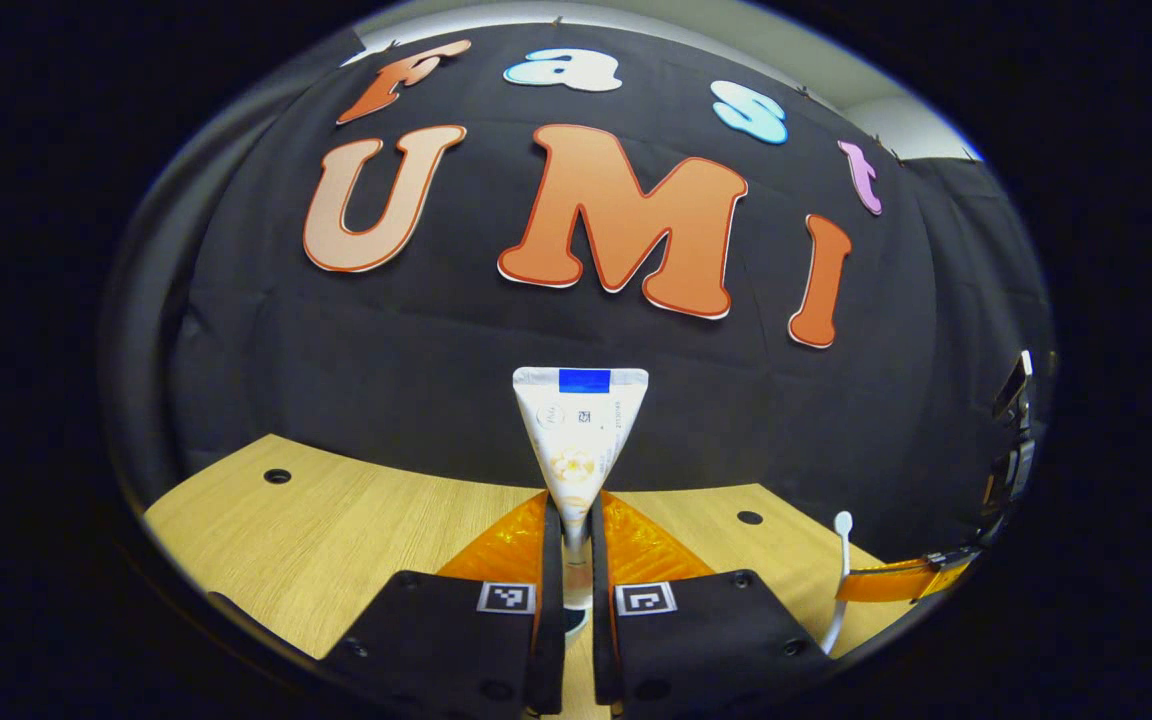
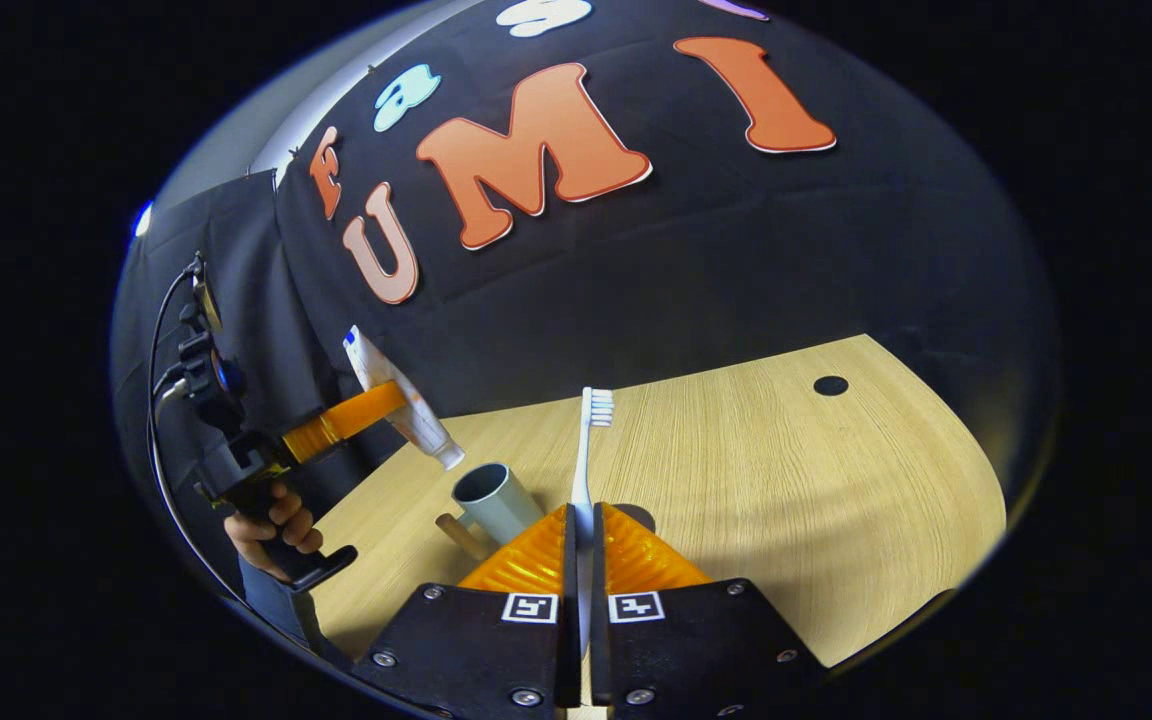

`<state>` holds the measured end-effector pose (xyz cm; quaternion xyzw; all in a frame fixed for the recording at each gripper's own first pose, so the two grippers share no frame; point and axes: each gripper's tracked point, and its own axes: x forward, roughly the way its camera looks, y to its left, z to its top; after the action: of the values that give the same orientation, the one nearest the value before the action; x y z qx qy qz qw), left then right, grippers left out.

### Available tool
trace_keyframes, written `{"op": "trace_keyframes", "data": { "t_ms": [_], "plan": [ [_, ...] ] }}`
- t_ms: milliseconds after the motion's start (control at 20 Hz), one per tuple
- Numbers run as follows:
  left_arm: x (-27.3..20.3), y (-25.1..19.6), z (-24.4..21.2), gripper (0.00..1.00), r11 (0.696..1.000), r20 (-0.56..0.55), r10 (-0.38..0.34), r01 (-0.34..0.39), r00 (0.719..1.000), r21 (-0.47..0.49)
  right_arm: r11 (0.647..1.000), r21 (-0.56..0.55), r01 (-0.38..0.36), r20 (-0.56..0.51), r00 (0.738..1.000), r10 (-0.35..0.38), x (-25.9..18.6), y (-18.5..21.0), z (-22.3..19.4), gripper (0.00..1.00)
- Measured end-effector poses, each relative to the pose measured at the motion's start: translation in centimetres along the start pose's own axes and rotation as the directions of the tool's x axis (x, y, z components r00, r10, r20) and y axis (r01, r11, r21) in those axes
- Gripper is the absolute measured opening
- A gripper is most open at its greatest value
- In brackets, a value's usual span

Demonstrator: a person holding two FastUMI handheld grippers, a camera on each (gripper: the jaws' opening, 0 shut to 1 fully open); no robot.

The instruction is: Put the toothbrush and toothpaste on the desktop into the cup, then pick up the cup and place it on the coaster on the desktop.

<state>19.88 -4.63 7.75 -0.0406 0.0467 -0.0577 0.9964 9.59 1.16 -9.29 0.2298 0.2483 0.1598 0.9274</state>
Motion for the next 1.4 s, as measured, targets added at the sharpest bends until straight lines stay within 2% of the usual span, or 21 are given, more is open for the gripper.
{"op": "trace_keyframes", "data": {
  "t_ms": [200,600,750,1150,1400],
  "plan": [
    [2.0,0.3,-3.0,0.16,1.0,-0.045,0.023,-0.022,0.999,0.02,1.0,0.001,0.011,0.008,1.0,-0.011,0.5,-0.9,0.1,0.04],
    [2.4,1.6,-7.3,0.16,0.996,-0.107,0.07,-0.063,0.992,0.067,1.0,-0.006,-0.001,0.045,0.999,0.001,1.0,-0.6,0.6,0.04],
    [2.5,2.4,-8.6,0.16,0.994,-0.134,0.086,-0.076,0.987,0.079,0.999,0.037,-0.04,0.081,0.996,0.037,1.7,1.1,1.2,0.04],
    [2.3,3.9,-11.3,0.18,0.995,-0.201,0.088,-0.075,0.976,0.07,0.987,0.066,-0.145,0.187,0.974,0.13,5.2,6.2,2.6,0.04],
    [2.4,3.9,-11.8,0.23,0.997,-0.205,0.065,-0.053,0.977,0.063,0.983,0.077,-0.169,0.249,0.958,0.145,7.8,7.8,3.4,0.04]
  ]
}}
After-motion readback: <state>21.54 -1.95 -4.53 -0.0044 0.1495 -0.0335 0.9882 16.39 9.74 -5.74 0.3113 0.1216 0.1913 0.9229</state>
